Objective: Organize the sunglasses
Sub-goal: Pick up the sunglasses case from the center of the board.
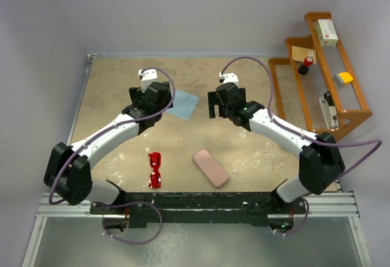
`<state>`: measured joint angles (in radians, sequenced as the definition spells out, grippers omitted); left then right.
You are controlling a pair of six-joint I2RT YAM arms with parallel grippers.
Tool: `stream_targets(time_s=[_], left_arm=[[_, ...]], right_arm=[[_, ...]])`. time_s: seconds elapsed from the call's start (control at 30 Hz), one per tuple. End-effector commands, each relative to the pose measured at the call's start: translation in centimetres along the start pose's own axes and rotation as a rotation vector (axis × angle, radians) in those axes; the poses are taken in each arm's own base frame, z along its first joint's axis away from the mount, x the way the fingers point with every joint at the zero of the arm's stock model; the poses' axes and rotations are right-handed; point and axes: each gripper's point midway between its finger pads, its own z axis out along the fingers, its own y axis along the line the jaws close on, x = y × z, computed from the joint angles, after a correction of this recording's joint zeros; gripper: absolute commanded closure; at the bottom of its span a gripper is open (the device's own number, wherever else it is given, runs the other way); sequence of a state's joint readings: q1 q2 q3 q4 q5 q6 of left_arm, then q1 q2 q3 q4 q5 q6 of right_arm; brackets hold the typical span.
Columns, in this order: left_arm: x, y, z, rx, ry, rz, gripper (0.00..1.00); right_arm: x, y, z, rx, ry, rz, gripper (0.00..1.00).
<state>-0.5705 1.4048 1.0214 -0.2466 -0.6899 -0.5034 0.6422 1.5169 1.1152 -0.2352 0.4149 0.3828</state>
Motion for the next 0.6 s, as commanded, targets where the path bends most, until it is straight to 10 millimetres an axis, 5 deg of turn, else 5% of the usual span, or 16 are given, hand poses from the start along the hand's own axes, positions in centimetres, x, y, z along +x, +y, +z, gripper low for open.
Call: stream_targets(time_s=[0.0,0.57], left_arm=[[-2.15,-0.25,-0.55,0.016,-0.068,-0.026,0.01],[-2.13,-0.47,-0.68,0.028,-0.059,-0.034,0.01]], right_arm=[[-1.6,0.73,-0.58,-0.026,-0.034,0.03,0.01],[-2.43,0.39,-1.37,-0.025,-0.036,-0.06,0.01]])
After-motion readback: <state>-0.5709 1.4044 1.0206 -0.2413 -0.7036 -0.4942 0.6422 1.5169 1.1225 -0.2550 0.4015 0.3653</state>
